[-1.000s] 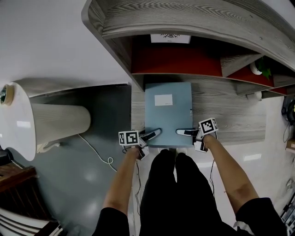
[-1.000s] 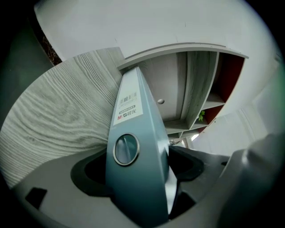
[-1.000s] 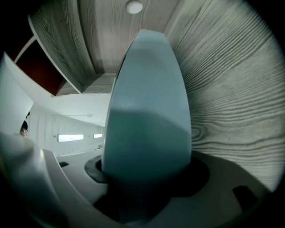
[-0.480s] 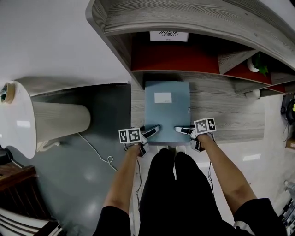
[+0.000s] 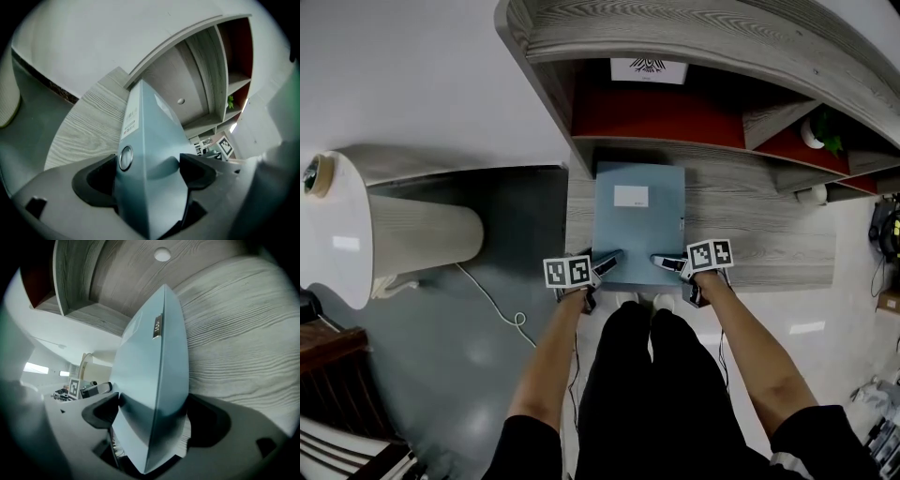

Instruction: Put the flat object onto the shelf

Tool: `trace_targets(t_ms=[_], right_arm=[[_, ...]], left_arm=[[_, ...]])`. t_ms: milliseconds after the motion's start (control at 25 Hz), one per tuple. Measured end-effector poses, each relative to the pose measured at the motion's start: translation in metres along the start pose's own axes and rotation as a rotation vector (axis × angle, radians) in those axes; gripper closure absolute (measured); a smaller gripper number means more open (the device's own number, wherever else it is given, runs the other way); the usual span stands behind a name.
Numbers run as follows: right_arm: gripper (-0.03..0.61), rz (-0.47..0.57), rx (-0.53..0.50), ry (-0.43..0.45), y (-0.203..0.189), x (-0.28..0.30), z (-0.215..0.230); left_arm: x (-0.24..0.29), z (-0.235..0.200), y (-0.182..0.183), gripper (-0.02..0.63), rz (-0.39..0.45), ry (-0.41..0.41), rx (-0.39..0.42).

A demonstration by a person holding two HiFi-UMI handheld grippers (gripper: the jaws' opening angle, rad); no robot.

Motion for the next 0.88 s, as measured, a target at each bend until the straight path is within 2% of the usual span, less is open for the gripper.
trace_targets(t_ms=[80,160,440,680,880], right_arm=[[0.137,-0.022,-0.041,-0.038,-0.001,0.002,-0.001],[0.141,-0.039,-0.075,-0.074,-0.004,0.002,-0.003],[0.143,-0.011,-0.112,-0.208,-0.009,-0.019,0.0],[0.143,0.049,-0.167,-0.192,-0.012,-0.044,-0.016],[0.143,0.124,-0.253,-0.163,-0.026,-0.071,-0.042]], left_arm=[[-0.004,0.0,0.001,0.224,0.013,0.068,0.058],[-0.007,-0.001,0.0,0.224,0.016,0.106,0.073],[-0.009,0.0,0.001,0.225,0.027,0.058,0.044],[-0.043,0.011,0.003,0.225,0.099,0.034,0.047],[-0.087,0.035,-0.007,0.227,0.264,-0.042,0.0]])
Point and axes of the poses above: the fingertips, and each gripper's own axes: x forward along the fingers, z to its right, y out of its top, the point moved 8 cm from there along -x, backward along the fingers, and after that the axes turned 5 degrees about -x, right-handed, at the moved point
